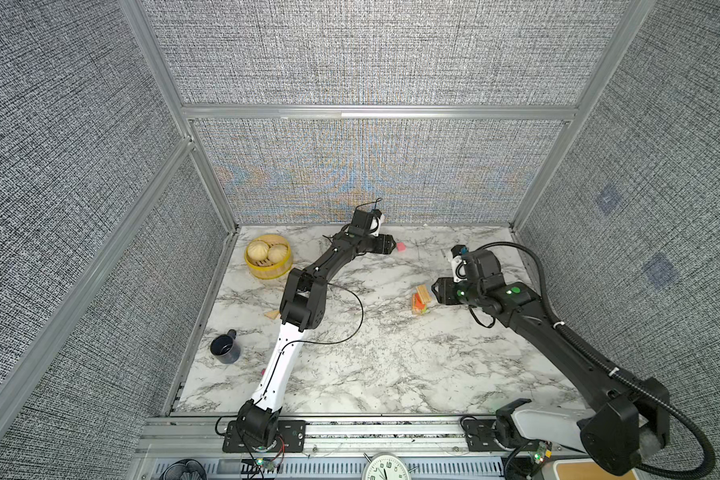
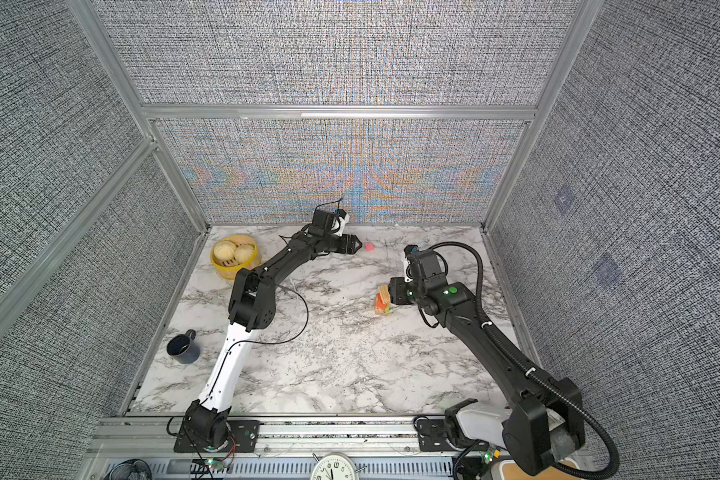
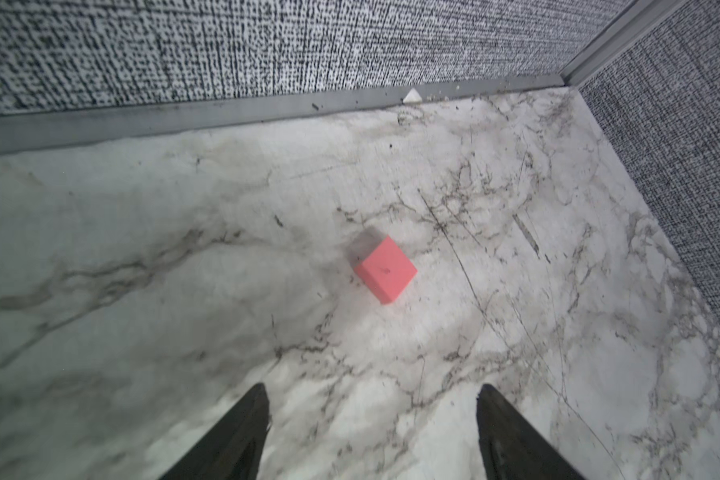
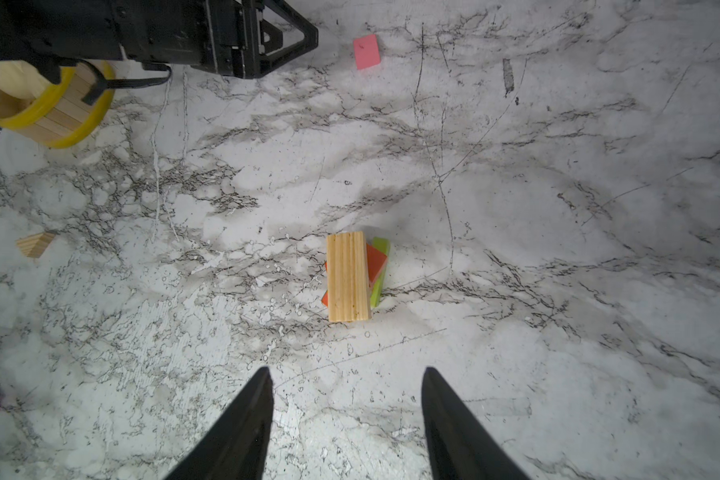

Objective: Build the wood block tower

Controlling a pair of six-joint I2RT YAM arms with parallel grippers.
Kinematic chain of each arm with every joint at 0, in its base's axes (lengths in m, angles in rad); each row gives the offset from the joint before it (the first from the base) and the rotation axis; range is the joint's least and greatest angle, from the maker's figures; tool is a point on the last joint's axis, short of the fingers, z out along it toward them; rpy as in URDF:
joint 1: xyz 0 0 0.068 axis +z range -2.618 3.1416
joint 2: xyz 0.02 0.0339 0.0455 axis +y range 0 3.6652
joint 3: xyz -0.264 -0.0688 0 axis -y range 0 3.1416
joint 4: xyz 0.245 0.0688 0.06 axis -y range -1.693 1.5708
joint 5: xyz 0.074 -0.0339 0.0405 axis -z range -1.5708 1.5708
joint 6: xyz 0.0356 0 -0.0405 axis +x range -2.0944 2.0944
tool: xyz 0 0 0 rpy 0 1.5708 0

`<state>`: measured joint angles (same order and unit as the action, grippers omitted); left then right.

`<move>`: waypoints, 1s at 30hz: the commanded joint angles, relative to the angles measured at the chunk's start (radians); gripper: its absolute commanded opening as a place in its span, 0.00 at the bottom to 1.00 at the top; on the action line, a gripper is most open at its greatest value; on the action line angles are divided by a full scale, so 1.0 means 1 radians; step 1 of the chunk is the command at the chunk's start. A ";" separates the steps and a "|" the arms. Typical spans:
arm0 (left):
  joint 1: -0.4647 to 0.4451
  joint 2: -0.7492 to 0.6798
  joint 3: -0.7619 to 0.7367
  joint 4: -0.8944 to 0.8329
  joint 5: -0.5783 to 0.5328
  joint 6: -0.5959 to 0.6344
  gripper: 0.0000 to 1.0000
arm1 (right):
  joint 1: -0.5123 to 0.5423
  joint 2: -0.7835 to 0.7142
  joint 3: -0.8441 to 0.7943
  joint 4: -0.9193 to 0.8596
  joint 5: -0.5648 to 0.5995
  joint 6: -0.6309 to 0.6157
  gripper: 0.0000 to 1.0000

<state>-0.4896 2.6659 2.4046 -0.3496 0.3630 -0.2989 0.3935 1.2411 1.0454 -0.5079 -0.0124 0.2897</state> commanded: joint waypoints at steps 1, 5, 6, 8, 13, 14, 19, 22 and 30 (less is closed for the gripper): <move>-0.001 0.079 0.106 -0.007 0.040 -0.045 0.81 | 0.001 -0.018 -0.012 0.054 -0.006 0.015 0.59; 0.000 0.170 0.220 0.026 0.036 -0.117 0.81 | 0.000 -0.048 -0.038 0.093 0.000 0.020 0.59; 0.000 0.189 0.247 0.031 0.036 -0.141 0.81 | 0.000 -0.056 -0.044 0.107 0.000 0.020 0.59; 0.000 0.219 0.283 0.049 0.028 -0.202 0.82 | 0.000 -0.067 -0.066 0.123 0.001 0.025 0.58; -0.001 0.293 0.340 0.141 0.050 -0.379 0.82 | 0.001 -0.099 -0.096 0.145 0.012 0.036 0.58; -0.001 0.311 0.357 0.156 0.050 -0.413 0.83 | 0.001 -0.107 -0.101 0.148 0.012 0.039 0.58; -0.001 0.345 0.381 0.218 0.032 -0.496 0.83 | 0.001 -0.137 -0.125 0.148 0.012 0.049 0.58; -0.003 0.355 0.376 0.254 0.023 -0.520 0.84 | 0.002 -0.156 -0.139 0.145 0.015 0.052 0.57; -0.029 0.394 0.389 0.271 0.039 -0.512 0.82 | 0.003 -0.215 -0.171 0.112 0.027 0.046 0.57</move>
<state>-0.5041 3.0436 2.7930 -0.0410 0.3916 -0.8188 0.3954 1.0424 0.8833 -0.3794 -0.0036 0.3378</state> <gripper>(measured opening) 0.825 0.566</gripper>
